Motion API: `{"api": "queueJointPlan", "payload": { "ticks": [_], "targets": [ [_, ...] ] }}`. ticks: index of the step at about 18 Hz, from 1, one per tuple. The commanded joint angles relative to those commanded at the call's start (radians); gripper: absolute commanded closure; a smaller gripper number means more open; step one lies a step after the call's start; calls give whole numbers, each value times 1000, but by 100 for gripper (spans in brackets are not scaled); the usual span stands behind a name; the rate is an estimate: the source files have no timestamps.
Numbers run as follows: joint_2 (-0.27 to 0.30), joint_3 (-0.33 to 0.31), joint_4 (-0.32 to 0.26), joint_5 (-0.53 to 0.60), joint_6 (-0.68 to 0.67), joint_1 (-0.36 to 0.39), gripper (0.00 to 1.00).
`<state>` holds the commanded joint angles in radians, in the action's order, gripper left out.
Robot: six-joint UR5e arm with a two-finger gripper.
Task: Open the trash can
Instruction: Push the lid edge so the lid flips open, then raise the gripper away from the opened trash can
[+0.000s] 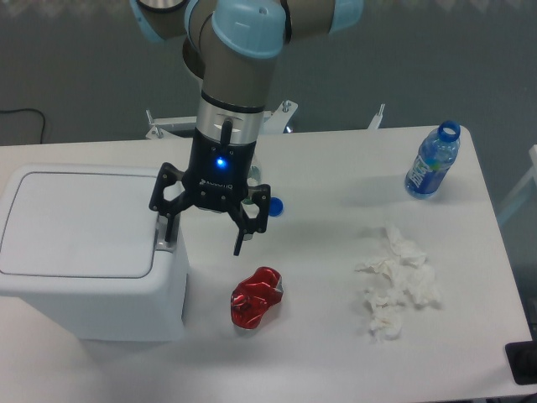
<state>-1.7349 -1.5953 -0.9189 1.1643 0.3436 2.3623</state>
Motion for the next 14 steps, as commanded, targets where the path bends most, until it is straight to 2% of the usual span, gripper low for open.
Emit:
{"api": "queueJointPlan", "payload": {
  "ticks": [7, 12, 14],
  "targets": [
    [12, 3, -2, -15, -9, 6, 0],
    [66, 11, -11, -64, -9, 70, 0],
    [69, 26, -11, -74, 8, 104, 0]
  ]
}}
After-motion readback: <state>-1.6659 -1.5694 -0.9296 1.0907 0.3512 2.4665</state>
